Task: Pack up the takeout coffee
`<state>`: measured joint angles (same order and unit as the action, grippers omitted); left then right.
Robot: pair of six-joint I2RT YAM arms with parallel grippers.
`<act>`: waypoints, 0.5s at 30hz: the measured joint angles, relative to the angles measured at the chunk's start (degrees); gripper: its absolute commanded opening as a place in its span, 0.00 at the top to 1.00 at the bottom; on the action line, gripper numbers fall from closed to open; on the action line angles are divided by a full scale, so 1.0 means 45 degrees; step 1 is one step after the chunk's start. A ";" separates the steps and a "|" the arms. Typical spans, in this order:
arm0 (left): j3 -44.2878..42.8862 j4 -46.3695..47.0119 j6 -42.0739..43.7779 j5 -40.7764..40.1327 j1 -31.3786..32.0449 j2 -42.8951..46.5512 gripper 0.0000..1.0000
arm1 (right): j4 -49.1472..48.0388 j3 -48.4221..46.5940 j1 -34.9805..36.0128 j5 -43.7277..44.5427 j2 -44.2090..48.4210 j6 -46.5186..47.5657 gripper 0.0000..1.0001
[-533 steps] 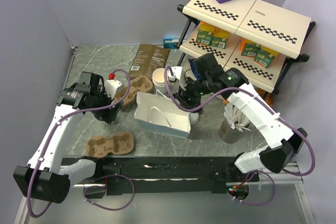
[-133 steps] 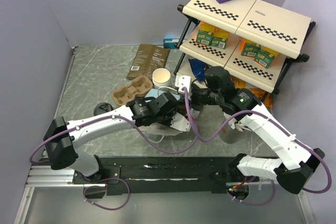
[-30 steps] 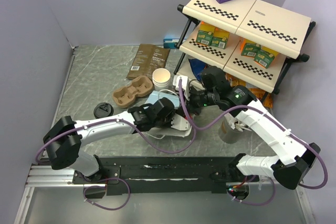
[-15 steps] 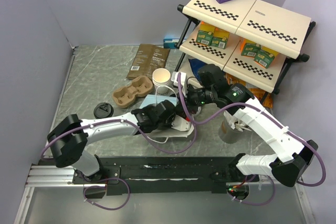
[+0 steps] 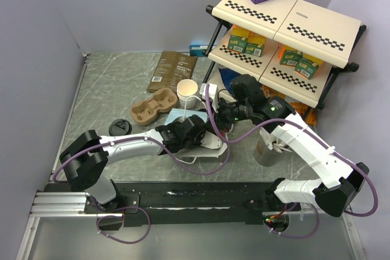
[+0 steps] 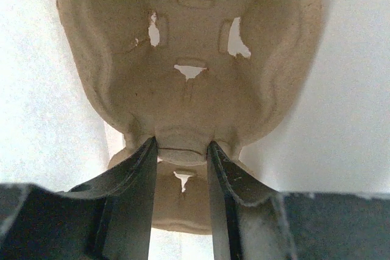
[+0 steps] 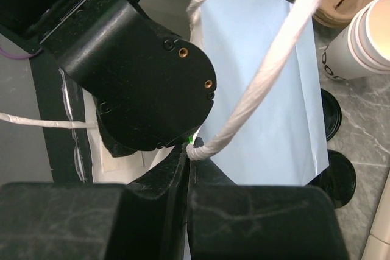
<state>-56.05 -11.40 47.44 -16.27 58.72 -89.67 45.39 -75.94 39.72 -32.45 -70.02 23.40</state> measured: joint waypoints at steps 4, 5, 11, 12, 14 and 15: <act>-0.0117 0.0243 -0.0209 -0.0015 -0.0073 -0.0291 0.86 | 0.0107 0.0000 -0.0092 0.0087 0.0000 0.0068 1.00; -0.0185 0.0282 -0.0282 -0.0019 -0.0083 -0.0384 0.75 | 0.0141 -0.0005 -0.0126 0.0136 0.0000 0.0087 1.00; -0.0544 0.0112 -0.0709 0.0097 -0.0199 -0.0622 0.40 | 0.0223 -0.0102 -0.0199 0.0408 0.0000 0.0160 1.00; -0.0578 0.0005 -0.0772 0.0151 -0.0219 -0.0607 0.38 | 0.0257 -0.0117 -0.0194 0.0389 0.0000 0.0160 1.00; -0.0627 -0.0175 -0.0850 0.0291 -0.0238 -0.0588 0.33 | 0.0262 -0.0126 -0.0194 0.0369 0.0000 0.0185 1.00; -0.0631 -0.0277 -0.0899 0.0364 -0.0238 -0.0554 0.32 | 0.0267 -0.0126 -0.0194 0.0345 0.0000 0.0199 1.00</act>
<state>-58.89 -12.64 43.40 -14.63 57.65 -92.16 46.59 -76.51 38.85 -30.89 -70.02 24.29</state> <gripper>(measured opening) 0.621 0.029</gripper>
